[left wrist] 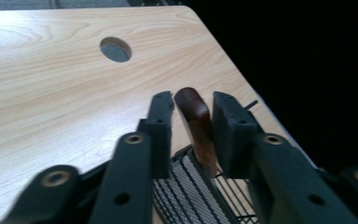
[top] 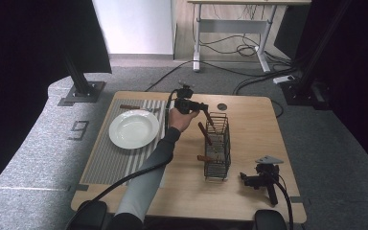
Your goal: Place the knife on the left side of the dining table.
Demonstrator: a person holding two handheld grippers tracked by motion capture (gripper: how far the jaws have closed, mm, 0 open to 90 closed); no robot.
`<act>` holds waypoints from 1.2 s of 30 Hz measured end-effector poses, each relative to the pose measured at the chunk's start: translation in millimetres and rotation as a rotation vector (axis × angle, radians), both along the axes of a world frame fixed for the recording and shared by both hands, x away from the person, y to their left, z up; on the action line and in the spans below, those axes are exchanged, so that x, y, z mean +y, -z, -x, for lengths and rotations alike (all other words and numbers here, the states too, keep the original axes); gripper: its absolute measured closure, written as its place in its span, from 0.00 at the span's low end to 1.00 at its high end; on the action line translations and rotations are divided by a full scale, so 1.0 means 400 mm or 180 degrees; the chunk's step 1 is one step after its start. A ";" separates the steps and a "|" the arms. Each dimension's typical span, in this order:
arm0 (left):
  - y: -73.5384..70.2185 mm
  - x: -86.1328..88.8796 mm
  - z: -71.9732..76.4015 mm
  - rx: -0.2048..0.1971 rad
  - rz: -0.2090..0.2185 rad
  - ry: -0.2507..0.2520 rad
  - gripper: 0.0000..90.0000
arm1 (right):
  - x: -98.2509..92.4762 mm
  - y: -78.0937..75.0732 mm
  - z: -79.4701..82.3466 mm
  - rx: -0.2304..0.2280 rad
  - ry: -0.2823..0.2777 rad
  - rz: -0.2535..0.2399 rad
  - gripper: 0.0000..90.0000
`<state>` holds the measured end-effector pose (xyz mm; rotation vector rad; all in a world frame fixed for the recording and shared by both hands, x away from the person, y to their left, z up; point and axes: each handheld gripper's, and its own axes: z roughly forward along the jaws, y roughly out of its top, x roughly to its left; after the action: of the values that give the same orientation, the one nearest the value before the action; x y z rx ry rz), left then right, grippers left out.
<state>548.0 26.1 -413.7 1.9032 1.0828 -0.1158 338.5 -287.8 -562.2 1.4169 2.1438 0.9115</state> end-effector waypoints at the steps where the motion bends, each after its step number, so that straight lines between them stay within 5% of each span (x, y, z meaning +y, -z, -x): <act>1: -0.002 0.001 0.001 0.0022 0.0018 0.0015 0.81 | 0.000 0.000 0.000 0.0000 0.0000 -0.0001 0.00; 11: -0.010 0.007 0.015 0.0140 0.0344 0.0033 0.89 | 0.000 0.000 0.000 -0.0004 -0.0002 0.0000 0.00; 15: -0.032 0.007 0.025 0.0021 0.0290 0.0012 0.89 | 0.000 0.000 0.000 -0.0002 0.0000 -0.0001 0.00; 36: -0.133 0.065 0.069 -0.0333 0.0452 -0.0148 0.89 | 0.000 0.000 0.000 -0.0003 0.0002 -0.0003 0.00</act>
<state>520.6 52.0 -360.4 1.7371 1.0206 -0.0644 338.6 -287.8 -562.2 1.4175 2.1423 0.9130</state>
